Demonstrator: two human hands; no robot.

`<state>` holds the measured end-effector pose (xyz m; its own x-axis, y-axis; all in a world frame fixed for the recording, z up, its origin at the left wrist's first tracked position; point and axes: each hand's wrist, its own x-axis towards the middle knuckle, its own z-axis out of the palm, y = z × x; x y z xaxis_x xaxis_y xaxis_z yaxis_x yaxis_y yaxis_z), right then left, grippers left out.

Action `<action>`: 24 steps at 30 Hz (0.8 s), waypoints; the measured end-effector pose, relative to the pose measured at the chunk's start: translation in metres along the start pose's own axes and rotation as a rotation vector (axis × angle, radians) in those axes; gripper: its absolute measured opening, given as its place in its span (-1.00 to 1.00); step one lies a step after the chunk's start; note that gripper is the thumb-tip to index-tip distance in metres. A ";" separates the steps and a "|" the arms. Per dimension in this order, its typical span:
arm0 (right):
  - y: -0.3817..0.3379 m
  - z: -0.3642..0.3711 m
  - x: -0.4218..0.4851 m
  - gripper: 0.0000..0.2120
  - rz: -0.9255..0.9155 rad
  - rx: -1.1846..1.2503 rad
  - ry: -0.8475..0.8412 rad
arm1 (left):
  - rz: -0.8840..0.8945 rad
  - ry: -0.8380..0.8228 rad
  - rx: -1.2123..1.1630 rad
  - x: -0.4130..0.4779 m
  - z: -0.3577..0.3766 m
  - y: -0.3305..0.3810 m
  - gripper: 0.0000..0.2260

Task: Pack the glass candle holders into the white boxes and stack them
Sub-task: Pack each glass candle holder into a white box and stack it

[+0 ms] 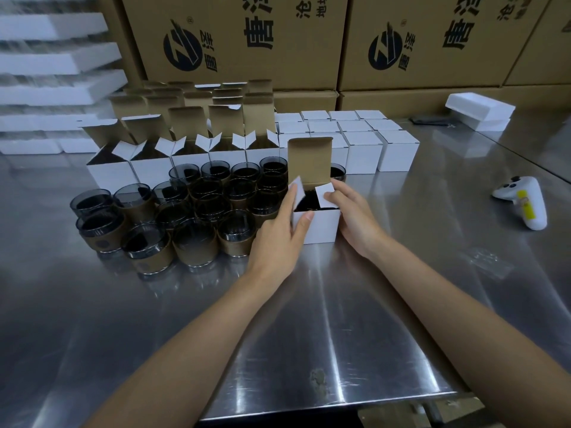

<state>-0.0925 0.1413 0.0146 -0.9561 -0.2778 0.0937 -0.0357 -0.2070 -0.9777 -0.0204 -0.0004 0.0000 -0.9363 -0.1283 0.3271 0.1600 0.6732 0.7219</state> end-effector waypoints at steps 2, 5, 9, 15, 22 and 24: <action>0.000 0.000 0.000 -0.69 0.000 -0.011 0.008 | -0.012 -0.026 0.011 0.000 -0.001 0.002 -0.49; 0.000 0.000 0.000 -0.67 -0.009 -0.014 0.005 | -0.024 -0.051 0.042 0.001 -0.003 0.002 -0.50; 0.000 0.002 0.000 -0.58 -0.058 -0.027 -0.003 | -0.026 -0.029 0.030 0.003 -0.003 0.004 -0.56; 0.003 0.001 0.001 -0.65 -0.069 0.029 -0.001 | -0.038 0.056 -0.090 0.008 0.001 0.001 -0.70; 0.001 0.004 0.001 -0.72 0.012 0.139 -0.011 | -0.054 0.045 -0.155 0.008 0.000 -0.001 -0.78; 0.000 0.000 0.001 -0.58 0.016 0.148 -0.046 | -0.068 0.049 -0.164 0.009 0.000 -0.002 -0.77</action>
<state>-0.0932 0.1413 0.0151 -0.9417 -0.3242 0.0901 0.0259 -0.3370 -0.9412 -0.0288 -0.0025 0.0013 -0.9309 -0.2073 0.3007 0.1495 0.5349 0.8316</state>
